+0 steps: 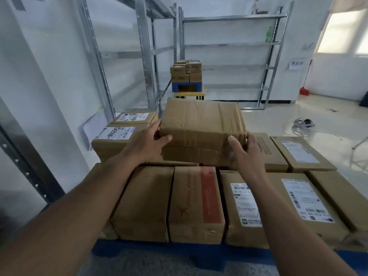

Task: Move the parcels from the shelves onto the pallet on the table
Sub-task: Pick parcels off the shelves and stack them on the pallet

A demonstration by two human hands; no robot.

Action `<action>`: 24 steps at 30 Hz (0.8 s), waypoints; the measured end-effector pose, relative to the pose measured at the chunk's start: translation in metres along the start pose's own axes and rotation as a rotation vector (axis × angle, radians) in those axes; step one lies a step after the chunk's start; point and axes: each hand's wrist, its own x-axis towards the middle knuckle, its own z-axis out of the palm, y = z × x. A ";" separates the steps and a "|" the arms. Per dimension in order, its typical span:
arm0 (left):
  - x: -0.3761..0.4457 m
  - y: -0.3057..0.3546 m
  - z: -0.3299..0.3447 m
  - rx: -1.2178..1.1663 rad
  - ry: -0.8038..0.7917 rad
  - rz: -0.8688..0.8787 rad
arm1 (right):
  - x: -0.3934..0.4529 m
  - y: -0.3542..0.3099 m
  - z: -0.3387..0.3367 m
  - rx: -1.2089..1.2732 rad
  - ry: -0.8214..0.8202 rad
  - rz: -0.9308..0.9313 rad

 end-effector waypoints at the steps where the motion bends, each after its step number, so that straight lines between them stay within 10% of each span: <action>1: 0.011 -0.005 -0.001 0.006 -0.002 -0.007 | 0.009 0.001 0.006 -0.009 -0.011 -0.002; 24: 0.146 -0.110 0.005 0.333 -0.130 -0.144 | 0.130 0.077 0.119 -0.091 -0.230 0.169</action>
